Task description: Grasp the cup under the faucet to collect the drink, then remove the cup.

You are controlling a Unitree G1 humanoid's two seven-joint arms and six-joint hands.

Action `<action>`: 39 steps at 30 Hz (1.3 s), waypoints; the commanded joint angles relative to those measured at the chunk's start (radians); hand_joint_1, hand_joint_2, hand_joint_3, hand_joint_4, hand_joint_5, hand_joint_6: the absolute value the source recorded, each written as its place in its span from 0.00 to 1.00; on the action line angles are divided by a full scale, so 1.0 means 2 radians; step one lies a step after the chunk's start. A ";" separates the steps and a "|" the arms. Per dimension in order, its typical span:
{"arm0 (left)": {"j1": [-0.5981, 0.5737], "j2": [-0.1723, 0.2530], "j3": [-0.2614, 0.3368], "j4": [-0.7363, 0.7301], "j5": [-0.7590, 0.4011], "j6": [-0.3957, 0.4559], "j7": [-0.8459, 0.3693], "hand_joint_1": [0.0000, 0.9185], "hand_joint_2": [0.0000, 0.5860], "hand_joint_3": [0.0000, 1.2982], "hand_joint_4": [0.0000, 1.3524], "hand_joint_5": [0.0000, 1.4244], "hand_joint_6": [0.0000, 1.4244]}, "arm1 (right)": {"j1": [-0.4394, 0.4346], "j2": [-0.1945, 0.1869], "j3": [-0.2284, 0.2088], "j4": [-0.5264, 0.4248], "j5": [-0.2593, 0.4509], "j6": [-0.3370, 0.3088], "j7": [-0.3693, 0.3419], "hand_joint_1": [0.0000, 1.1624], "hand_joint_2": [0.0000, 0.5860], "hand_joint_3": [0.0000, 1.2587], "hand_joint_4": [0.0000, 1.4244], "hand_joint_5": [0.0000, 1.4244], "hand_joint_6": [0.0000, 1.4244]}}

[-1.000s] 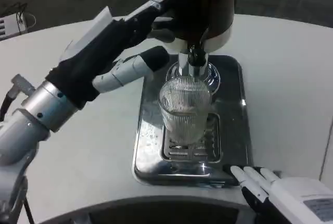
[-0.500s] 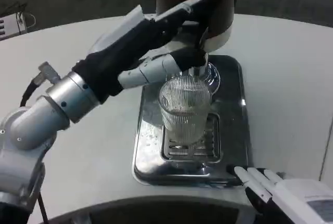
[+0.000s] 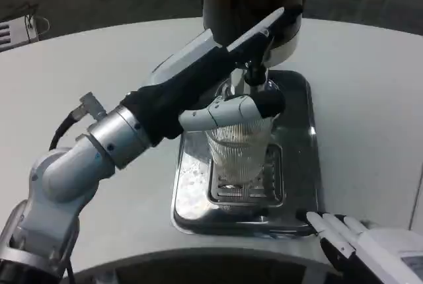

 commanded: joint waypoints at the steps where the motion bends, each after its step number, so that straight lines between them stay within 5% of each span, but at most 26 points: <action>1: 0.007 0.005 -0.024 0.016 0.057 -0.002 0.011 0.00 0.12 0.00 0.00 0.00 0.08 | 0.005 0.003 -0.005 -0.007 0.007 -0.006 -0.002 0.41 0.72 0.00 0.00 0.00 0.00; 19: 0.002 0.027 -0.058 0.013 0.142 -0.005 0.036 0.00 0.12 0.00 0.00 0.00 0.07 | 0.002 0.006 0.001 -0.007 0.012 0.013 0.003 0.40 0.74 0.00 0.00 0.00 0.00; 23: 0.006 0.029 -0.057 0.012 0.144 -0.006 0.041 0.00 0.12 0.00 0.00 0.00 0.07 | 0.006 0.015 -0.003 -0.006 0.047 0.048 -0.005 0.40 0.70 0.00 0.00 0.00 0.00; 31: 0.014 0.037 -0.054 0.009 0.138 -0.009 0.045 0.00 0.12 0.00 0.00 0.00 0.07 | 0.016 0.049 -0.034 0.074 0.196 0.058 -0.141 0.49 0.54 0.00 0.00 0.00 0.00; 33: 0.015 0.039 -0.053 0.008 0.136 -0.009 0.045 0.00 0.12 0.00 0.00 0.00 0.07 | 0.007 0.059 -0.026 0.104 0.217 0.048 -0.187 0.54 0.45 0.00 0.00 0.00 0.00; 39: 0.015 0.042 -0.050 0.006 0.133 -0.007 0.045 0.00 0.12 0.00 0.00 0.00 0.07 | -0.049 0.068 0.017 0.183 0.218 0.043 -0.276 0.58 0.41 0.00 0.00 0.00 0.00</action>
